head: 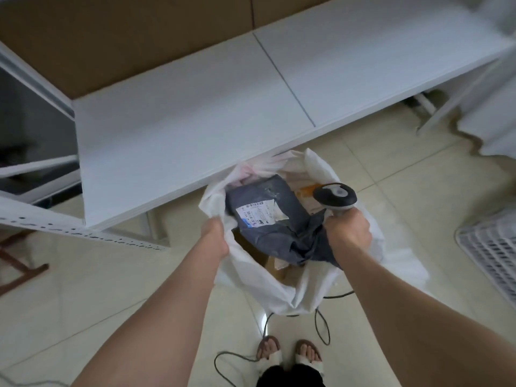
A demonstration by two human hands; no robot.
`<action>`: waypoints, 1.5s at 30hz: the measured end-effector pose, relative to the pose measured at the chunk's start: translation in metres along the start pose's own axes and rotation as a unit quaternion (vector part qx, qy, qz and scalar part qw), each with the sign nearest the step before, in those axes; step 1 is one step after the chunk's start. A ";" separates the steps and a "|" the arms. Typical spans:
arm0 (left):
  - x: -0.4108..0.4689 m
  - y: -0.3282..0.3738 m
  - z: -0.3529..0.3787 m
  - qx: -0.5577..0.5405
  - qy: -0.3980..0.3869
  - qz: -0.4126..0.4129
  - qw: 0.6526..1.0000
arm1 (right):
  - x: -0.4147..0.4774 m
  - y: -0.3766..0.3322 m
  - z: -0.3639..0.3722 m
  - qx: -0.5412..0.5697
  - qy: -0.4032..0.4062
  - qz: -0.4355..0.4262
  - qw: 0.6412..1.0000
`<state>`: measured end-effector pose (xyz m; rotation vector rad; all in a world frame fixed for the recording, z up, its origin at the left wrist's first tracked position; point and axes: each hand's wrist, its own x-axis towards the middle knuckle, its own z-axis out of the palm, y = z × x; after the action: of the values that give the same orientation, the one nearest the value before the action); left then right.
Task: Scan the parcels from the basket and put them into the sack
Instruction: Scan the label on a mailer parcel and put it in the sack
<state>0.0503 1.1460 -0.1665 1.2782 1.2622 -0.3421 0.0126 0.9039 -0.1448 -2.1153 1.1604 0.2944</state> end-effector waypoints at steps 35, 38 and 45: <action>0.075 -0.056 -0.037 0.144 0.230 0.223 0.936 | -0.003 0.065 0.163 0.020 -0.381 0.038 0.923; 0.093 -0.060 -0.067 0.196 0.280 0.208 0.917 | 0.004 0.081 0.167 -0.030 -0.395 0.061 0.916; 0.071 -0.076 -0.070 0.247 0.278 0.186 0.909 | -0.008 0.081 0.116 0.005 -0.152 -0.022 0.988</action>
<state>-0.0196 1.2084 -0.2496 2.1225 1.4050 -0.0063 -0.0426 0.9584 -0.2635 -2.0000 0.9321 0.5675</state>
